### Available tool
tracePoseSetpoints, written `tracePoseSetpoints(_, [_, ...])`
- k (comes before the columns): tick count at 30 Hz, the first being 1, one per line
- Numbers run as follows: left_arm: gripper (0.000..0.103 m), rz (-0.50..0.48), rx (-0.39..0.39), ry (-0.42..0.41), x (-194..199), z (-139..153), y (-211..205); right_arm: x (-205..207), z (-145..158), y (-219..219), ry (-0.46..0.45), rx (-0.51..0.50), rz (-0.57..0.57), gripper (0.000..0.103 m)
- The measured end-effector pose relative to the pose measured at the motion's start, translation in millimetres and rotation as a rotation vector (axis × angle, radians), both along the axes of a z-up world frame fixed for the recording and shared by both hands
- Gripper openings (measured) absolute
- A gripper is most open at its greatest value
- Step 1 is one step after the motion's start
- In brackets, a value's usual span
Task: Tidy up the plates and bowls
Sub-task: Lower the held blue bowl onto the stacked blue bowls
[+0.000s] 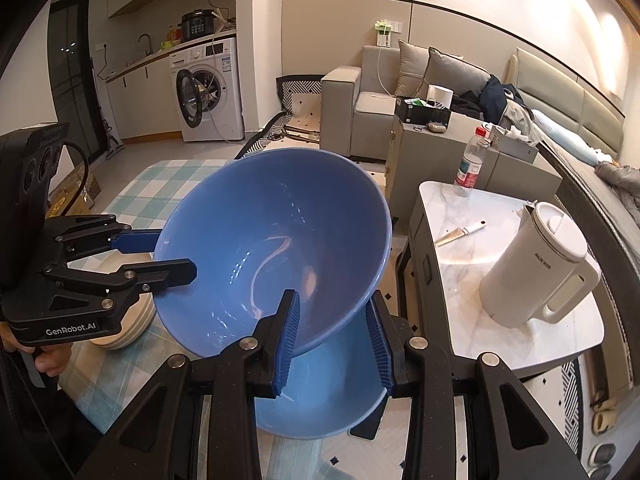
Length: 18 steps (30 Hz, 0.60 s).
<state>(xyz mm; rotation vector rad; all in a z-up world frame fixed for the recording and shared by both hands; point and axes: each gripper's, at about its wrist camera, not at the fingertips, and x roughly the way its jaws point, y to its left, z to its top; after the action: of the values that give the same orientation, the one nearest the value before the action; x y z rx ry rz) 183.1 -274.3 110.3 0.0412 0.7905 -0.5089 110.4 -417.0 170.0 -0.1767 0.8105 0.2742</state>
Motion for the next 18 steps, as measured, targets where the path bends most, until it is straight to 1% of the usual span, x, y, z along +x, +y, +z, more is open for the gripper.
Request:
tracePoseSetpoints(10, [0.038,-0.036,0.014,0.024,-11.8,-8.8,-14.4,-22.1,-13.5,-10.2,0.029,0.017,-0.037,0.036])
tracePoseSetpoints(18, [0.039,-0.045,0.030,0.050,-14.8,-19.8,-22.1,-23.6,-26.4,-17.2,0.053,0.033,-0.051,0.036])
